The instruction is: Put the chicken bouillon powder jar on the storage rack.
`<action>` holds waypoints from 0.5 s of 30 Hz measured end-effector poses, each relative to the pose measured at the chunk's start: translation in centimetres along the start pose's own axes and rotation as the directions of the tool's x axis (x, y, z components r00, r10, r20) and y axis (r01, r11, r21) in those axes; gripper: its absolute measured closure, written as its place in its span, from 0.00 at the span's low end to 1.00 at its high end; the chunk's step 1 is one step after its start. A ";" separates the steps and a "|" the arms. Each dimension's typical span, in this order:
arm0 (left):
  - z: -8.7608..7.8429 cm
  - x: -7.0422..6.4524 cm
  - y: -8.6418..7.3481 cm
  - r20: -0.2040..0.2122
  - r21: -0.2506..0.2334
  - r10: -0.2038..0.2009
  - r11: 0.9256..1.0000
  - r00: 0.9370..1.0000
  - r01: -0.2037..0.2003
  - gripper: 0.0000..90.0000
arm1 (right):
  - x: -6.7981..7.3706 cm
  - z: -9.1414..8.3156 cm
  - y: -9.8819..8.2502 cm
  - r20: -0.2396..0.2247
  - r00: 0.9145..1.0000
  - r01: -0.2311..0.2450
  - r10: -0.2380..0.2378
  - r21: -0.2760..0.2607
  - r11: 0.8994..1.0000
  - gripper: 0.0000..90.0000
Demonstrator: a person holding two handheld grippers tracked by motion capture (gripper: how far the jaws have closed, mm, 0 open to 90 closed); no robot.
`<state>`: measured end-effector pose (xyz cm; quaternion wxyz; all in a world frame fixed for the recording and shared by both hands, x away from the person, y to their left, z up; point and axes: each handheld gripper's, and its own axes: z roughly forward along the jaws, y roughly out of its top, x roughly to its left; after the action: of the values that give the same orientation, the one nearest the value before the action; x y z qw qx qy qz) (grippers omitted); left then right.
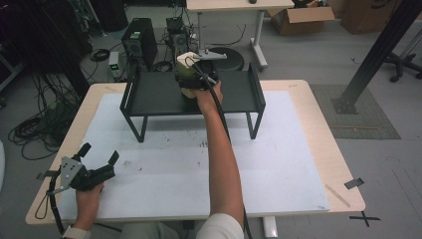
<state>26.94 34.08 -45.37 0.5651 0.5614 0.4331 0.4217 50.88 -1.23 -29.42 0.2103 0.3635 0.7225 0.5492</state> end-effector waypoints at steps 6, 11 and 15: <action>0.0 0.0 0.0 0.000 0.003 0.001 1.000 1.000 -0.001 0.00 | 0.1 -0.7 0.3 0.026 1.000 0.007 -0.006 -0.024 1.000 0.04; 0.0 0.0 0.0 -0.001 0.004 0.000 1.000 1.000 0.000 0.00 | 0.1 -1.3 0.6 0.029 1.000 0.007 -0.006 -0.040 0.999 0.02; 0.0 0.0 0.0 -0.001 0.005 0.001 1.000 1.000 -0.001 0.00 | 0.5 -2.0 0.9 0.033 0.999 0.025 -0.024 -0.052 0.998 0.00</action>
<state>26.98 34.06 -45.36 0.5633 0.5630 0.4340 0.4211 49.46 -2.05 -27.86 0.2383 0.3579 0.7086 0.5594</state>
